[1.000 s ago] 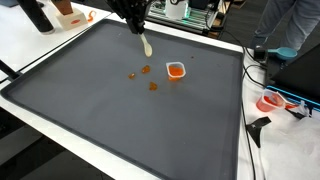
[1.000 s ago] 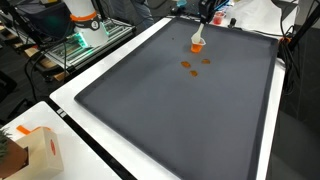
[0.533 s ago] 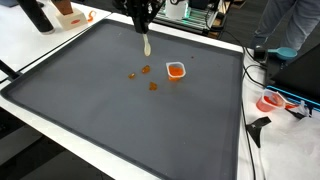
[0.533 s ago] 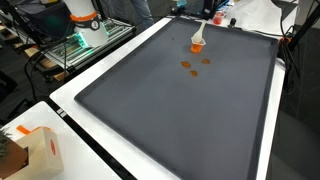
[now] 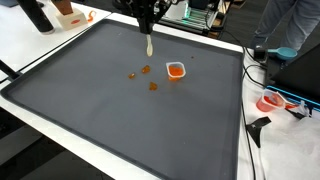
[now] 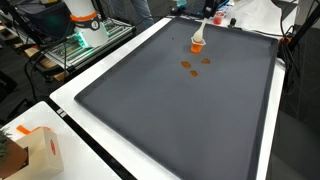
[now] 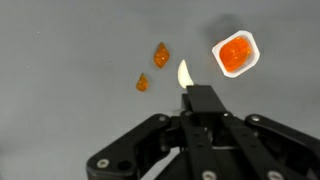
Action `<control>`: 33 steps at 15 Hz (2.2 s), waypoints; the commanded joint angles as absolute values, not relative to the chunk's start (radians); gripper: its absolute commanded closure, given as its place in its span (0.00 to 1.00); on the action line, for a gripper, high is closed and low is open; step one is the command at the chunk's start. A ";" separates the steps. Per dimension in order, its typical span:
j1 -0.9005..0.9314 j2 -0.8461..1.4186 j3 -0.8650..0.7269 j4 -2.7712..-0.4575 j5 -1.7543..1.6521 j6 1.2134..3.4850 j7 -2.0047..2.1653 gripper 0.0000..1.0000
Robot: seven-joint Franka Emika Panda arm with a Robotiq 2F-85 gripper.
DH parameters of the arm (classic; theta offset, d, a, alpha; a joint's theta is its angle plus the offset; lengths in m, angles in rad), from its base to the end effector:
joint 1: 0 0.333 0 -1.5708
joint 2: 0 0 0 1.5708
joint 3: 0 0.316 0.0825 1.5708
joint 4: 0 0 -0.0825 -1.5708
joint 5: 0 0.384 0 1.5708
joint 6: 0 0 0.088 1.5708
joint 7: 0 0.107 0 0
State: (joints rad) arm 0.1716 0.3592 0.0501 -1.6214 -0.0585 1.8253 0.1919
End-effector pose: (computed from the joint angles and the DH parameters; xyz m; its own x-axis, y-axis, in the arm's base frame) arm 0.6298 0.1337 0.4035 0.9886 0.0419 -0.1447 0.0517 -0.9966 0.0648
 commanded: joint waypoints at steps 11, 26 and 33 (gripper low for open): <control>0.359 0.488 0.037 -1.466 -0.413 1.575 0.620 0.97; 0.499 0.803 -0.008 -1.231 -0.682 1.441 1.043 0.97; 0.489 0.856 -0.014 -1.179 -0.696 1.460 1.039 0.97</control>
State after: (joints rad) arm 0.4848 0.8220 -0.0087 -1.2207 -0.6779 1.4747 1.0402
